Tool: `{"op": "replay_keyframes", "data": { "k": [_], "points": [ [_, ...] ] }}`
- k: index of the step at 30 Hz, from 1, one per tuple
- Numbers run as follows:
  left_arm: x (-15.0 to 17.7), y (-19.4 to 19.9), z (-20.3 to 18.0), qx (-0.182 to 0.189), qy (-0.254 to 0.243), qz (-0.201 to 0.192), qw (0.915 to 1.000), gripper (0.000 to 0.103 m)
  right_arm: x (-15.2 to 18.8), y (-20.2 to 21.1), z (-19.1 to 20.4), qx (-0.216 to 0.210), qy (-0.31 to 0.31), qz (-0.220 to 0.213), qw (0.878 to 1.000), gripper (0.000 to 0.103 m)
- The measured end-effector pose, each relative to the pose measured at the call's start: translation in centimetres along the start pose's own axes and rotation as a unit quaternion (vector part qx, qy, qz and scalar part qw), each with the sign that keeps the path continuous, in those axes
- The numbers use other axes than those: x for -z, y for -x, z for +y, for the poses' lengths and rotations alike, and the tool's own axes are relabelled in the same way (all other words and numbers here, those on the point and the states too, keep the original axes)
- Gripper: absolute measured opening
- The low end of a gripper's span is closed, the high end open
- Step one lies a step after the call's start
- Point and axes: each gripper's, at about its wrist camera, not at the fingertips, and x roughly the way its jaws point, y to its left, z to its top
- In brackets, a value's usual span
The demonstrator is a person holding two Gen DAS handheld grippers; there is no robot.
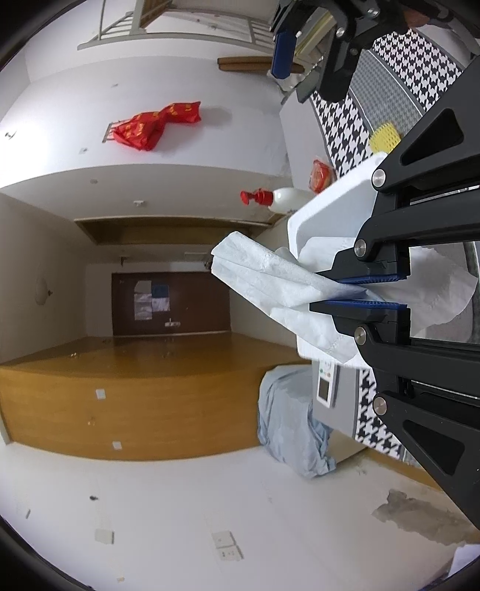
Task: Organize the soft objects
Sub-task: 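Lower the white tissue into the foam box and open the left gripper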
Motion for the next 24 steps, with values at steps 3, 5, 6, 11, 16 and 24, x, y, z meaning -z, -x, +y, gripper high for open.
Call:
{"op": "replay_keyframes", "data": {
  "k": [3, 5, 6, 11, 16, 24],
  "points": [
    [-0.1, -0.8, -0.5, 0.006, 0.001, 0.006, 1.0, 0.008, 0.4, 0.3, -0.5, 0.007, -0.004, 0.0, 1.0, 0.103],
    [-0.2, -1.4, -0.9, 0.007, 0.002, 0.011, 0.9999, 0.008, 0.6, 0.4, -0.8, 0.01, -0.008, 0.001, 1.0, 0.103],
    [-0.3, -1.5, -0.9, 0.007, 0.002, 0.012, 0.9999, 0.008, 0.6, 0.4, -0.8, 0.012, -0.01, 0.003, 1.0, 0.103],
    [-0.6, -2.3, -1.2, 0.005, 0.002, 0.019, 0.9998, 0.008, 0.8, 0.3, -1.2, 0.018, -0.011, 0.006, 1.0, 0.103],
    [-0.5, -2.9, -1.4, 0.003, -0.003, 0.025, 0.9997, 0.008, 1.0, 0.3, -1.6, 0.016, -0.017, 0.003, 1.0, 0.103],
    [-0.6, -3.1, -1.3, -0.011, -0.002, 0.023, 0.9997, 0.008, 1.1, 0.2, -1.8, 0.013, -0.017, 0.004, 1.0, 0.103]
  ]
}}
